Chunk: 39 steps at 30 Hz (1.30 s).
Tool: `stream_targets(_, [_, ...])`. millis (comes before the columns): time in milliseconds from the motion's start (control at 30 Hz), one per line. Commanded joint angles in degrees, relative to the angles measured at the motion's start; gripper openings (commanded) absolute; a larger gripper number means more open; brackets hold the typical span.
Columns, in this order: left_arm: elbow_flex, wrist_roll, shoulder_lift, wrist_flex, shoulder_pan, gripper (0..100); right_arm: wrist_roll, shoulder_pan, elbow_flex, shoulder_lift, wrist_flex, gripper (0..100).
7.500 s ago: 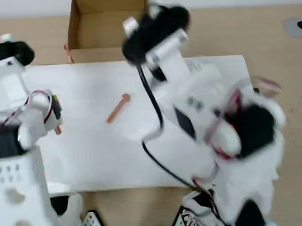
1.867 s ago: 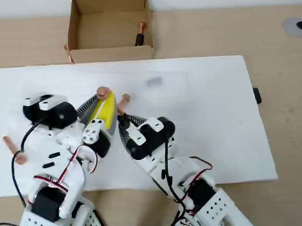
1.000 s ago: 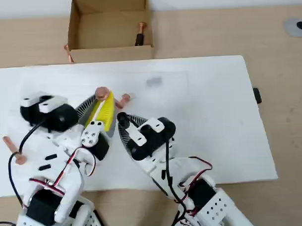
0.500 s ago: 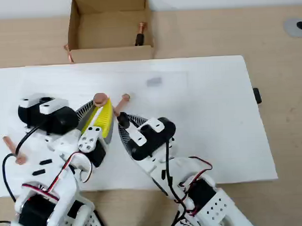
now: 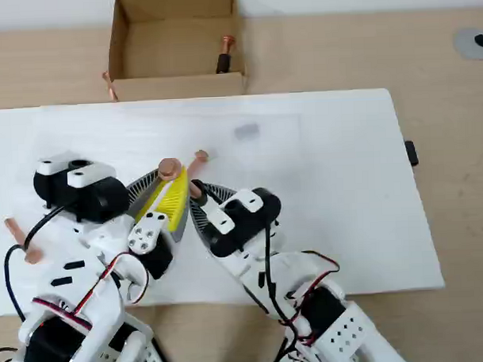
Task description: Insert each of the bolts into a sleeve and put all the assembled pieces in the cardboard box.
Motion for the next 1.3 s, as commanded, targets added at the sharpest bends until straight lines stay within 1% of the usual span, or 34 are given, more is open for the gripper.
stream_targets(0, [-2.9,0.4,-0.2,0.2,0.4,1,-0.4,-0.5,0.1,-1.1,0.1,0.9])
stream_targets(233, [-0.4,0.3,-0.4,-0.4,0.4,1,-0.4,-0.5,0.1,-1.3,0.1,0.9])
stream_targets(300, [0.8,0.3,-0.5,-2.5,0.0,1,-0.4,-0.5,0.1,-1.3,0.1,0.9])
stream_targets(400, [2.7,0.4,-0.4,-7.2,-3.8,1,-0.4,-0.5,0.1,-1.2,0.1,0.9])
stream_targets(467, [4.2,0.4,0.0,-9.5,-5.1,1,-0.4,-0.5,0.1,-1.2,0.1,0.9])
stream_targets(633, [6.6,0.4,0.0,-10.7,-5.3,1,-0.4,-0.5,0.1,-1.1,0.1,0.9])
stream_targets(967, [5.7,0.4,-0.1,-10.2,-5.2,1,-0.4,-0.5,0.1,-1.1,0.1,0.9])
stream_targets(1067, [3.4,0.4,0.0,-7.7,-4.8,1,-0.4,-0.5,0.1,-1.1,0.1,0.9])
stream_targets(1167, [1.3,0.4,0.0,-4.4,-3.1,1,-0.4,-0.5,0.1,-1.1,0.1,0.9])
stream_targets(1267, [1.2,0.4,0.0,-3.8,-3.0,1,-0.4,-0.5,0.1,-1.1,0.1,0.9])
